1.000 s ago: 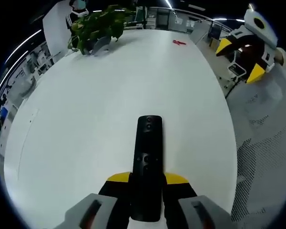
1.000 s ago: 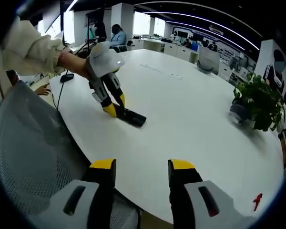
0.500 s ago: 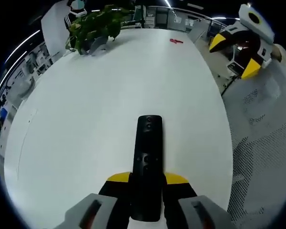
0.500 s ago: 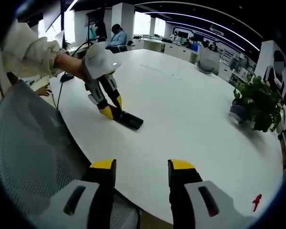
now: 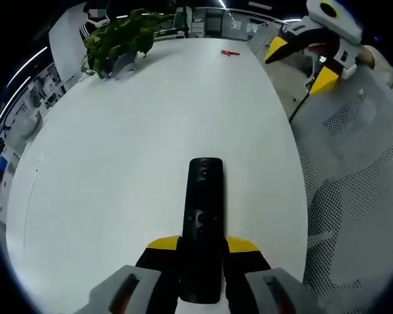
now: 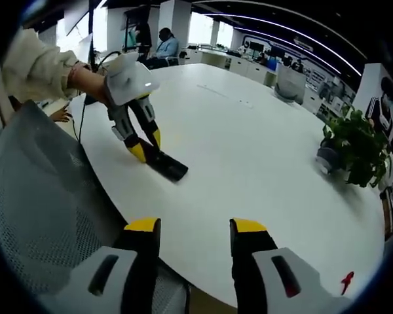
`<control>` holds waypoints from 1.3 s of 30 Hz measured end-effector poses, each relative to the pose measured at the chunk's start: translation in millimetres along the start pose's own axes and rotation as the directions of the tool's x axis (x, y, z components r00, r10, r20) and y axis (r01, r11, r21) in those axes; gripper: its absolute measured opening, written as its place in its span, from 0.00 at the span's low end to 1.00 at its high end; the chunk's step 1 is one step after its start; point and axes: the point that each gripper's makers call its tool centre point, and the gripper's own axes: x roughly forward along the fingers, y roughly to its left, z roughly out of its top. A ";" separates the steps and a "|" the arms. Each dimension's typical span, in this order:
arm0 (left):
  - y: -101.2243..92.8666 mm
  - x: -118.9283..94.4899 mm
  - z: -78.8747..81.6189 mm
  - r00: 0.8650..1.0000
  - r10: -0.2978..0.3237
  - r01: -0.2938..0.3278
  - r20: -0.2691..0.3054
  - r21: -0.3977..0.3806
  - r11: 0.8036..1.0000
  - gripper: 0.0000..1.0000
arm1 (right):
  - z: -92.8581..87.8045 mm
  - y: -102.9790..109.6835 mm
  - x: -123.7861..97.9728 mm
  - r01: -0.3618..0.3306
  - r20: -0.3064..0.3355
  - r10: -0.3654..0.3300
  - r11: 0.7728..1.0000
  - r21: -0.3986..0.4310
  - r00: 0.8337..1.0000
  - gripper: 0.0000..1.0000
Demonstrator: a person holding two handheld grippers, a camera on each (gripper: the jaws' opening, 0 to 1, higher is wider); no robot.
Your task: Press the specified remote control buttons in sequence, fully releasing each button before pressing the next.
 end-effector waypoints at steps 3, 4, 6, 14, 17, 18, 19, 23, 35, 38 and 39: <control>-4.0 -0.3 -0.8 1.000 0.000 0.000 0.001 0.003 1.000 0.24 | 0.1 -0.1 0.0 -0.001 0.000 0.001 1.000 0.000 1.000 0.43; -4.9 -0.4 -1.0 1.000 0.000 0.000 0.002 0.003 1.000 0.24 | 0.0 0.0 0.1 -0.001 -0.001 0.001 1.000 -0.002 1.000 0.43; -7.5 -0.4 -1.4 1.000 -0.001 0.001 0.005 0.004 1.000 0.24 | 0.0 0.5 0.3 -0.002 -0.002 0.002 1.000 -0.006 1.000 0.43; -19.5 -1.4 -2.7 0.999 0.001 -0.001 0.036 -0.017 1.000 0.24 | -0.4 3.9 1.6 -0.018 -0.012 0.018 1.000 -0.024 1.000 0.43; -25.2 -1.8 -3.5 0.999 0.000 0.001 0.050 -0.028 1.000 0.24 | -0.8 5.1 1.8 -0.023 -0.015 0.022 0.999 -0.032 1.000 0.42; -27.5 -2.0 -3.7 0.998 0.000 0.001 0.055 -0.030 1.000 0.24 | -0.8 5.2 1.9 -0.024 -0.015 0.024 0.999 -0.033 1.000 0.42; -30.2 -2.2 -3.7 0.998 0.000 0.002 0.066 -0.035 0.999 0.24 | -0.7 5.4 1.8 -0.025 -0.015 0.025 0.999 -0.034 1.000 0.42; -39.6 -3.5 -4.3 0.993 -0.022 0.028 0.120 -0.048 0.998 0.24 | 0.8 7.6 1.7 -0.033 -0.008 0.033 0.999 -0.030 0.999 0.42; -69.3 -8.4 -13.0 0.968 -0.111 0.103 0.227 0.044 0.994 0.24 | -0.9 7.2 2.3 -0.021 -0.027 0.020 0.999 -0.043 0.999 0.42; -67.8 -8.3 -12.1 0.960 -0.112 0.107 0.256 0.033 0.994 0.24 | -2.5 5.8 2.4 -0.012 -0.036 0.011 0.999 -0.044 0.999 0.42; -67.5 -8.1 -11.8 0.957 -0.116 0.110 0.265 0.036 0.993 0.24 | -3.1 5.7 2.5 -0.010 -0.040 0.008 0.999 -0.044 0.999 0.42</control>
